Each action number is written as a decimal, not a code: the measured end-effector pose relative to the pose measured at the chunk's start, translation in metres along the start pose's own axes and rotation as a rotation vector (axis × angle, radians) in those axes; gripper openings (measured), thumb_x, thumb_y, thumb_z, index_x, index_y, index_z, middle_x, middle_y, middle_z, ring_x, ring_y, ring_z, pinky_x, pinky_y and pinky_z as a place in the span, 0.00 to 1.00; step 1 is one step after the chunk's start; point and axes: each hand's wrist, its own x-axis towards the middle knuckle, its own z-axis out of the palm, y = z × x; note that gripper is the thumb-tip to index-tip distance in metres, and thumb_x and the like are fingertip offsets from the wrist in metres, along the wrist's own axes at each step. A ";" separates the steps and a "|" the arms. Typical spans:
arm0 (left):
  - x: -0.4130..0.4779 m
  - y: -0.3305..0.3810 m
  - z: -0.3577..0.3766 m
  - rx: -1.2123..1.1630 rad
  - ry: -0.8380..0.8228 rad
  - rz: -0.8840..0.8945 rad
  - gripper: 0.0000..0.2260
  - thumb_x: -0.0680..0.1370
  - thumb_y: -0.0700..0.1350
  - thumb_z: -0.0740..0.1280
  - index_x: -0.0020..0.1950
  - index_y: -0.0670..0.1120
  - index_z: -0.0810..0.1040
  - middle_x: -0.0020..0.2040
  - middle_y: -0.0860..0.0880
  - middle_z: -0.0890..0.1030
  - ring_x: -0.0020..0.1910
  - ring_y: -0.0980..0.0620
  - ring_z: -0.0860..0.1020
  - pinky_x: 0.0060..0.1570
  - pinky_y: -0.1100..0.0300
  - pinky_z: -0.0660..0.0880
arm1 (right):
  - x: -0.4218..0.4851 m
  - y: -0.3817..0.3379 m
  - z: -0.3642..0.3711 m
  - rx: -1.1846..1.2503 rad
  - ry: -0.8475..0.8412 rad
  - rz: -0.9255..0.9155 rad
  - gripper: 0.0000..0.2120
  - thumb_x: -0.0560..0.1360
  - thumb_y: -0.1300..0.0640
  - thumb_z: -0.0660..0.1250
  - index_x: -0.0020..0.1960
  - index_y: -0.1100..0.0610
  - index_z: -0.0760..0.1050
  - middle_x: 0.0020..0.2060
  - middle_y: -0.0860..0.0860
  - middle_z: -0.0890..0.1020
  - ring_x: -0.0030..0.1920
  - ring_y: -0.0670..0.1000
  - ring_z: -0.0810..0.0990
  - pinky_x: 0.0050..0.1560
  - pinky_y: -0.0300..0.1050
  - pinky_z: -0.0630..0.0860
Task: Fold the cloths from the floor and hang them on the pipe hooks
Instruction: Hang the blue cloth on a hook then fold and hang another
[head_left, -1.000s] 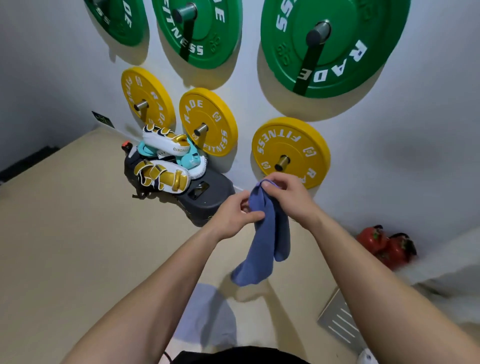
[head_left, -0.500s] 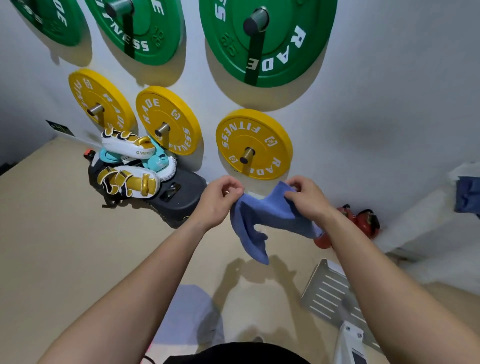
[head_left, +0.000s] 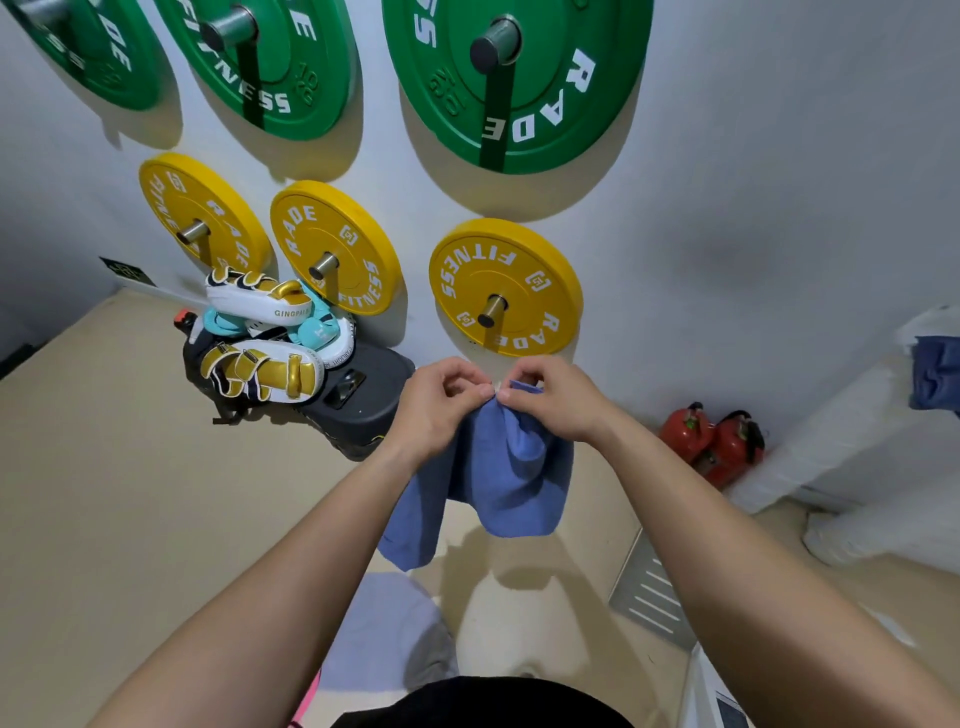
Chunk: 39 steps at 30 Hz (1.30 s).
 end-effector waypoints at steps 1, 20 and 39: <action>-0.002 -0.001 0.000 -0.018 -0.017 -0.001 0.02 0.75 0.41 0.74 0.46 0.45 0.82 0.36 0.48 0.83 0.35 0.59 0.77 0.40 0.68 0.73 | 0.002 -0.002 -0.001 -0.033 0.003 -0.021 0.07 0.76 0.53 0.71 0.39 0.48 0.77 0.36 0.44 0.79 0.38 0.40 0.75 0.37 0.32 0.67; 0.009 0.002 -0.002 0.165 -0.116 0.039 0.04 0.77 0.48 0.71 0.45 0.49 0.83 0.40 0.50 0.84 0.41 0.52 0.81 0.42 0.55 0.76 | -0.007 0.037 -0.042 -0.241 0.216 0.158 0.09 0.78 0.52 0.59 0.45 0.56 0.73 0.43 0.50 0.82 0.46 0.55 0.78 0.52 0.50 0.70; 0.007 0.004 0.021 0.234 -0.198 0.010 0.07 0.79 0.49 0.70 0.41 0.52 0.78 0.33 0.59 0.79 0.33 0.60 0.72 0.35 0.63 0.68 | 0.000 0.007 -0.062 -0.044 0.133 -0.097 0.04 0.77 0.55 0.68 0.45 0.49 0.79 0.35 0.42 0.78 0.35 0.35 0.74 0.34 0.28 0.67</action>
